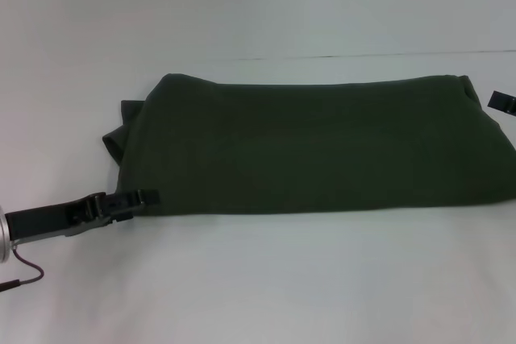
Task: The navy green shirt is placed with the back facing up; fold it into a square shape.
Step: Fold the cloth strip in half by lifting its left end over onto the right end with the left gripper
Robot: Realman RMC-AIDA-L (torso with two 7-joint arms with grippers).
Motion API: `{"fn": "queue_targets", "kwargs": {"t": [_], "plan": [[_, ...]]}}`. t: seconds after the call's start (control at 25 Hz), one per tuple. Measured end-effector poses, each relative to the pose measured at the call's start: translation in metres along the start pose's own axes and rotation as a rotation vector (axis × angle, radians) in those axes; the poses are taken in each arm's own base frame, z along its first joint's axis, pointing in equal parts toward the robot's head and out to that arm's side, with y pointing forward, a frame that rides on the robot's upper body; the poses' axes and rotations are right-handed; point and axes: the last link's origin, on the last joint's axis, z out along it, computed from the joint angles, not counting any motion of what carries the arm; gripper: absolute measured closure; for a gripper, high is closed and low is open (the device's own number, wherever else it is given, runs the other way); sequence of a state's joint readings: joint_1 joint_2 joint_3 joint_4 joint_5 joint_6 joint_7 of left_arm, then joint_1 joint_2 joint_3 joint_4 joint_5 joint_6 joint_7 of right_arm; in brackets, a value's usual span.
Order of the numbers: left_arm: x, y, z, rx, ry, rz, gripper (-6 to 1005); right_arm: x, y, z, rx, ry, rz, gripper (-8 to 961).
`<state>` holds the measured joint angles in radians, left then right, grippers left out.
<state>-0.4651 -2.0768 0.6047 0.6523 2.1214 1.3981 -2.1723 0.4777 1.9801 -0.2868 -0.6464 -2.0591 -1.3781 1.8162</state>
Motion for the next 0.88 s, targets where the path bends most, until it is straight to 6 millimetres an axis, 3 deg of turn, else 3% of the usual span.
{"fn": "queue_targets", "kwargs": {"t": [0.88], "plan": [[-0.0018, -0.0072, -0.0003, 0.041, -0.025, -0.055, 127, -0.0015, -0.0032, -0.0021, 0.017, -0.001, -0.003, 28]]}}
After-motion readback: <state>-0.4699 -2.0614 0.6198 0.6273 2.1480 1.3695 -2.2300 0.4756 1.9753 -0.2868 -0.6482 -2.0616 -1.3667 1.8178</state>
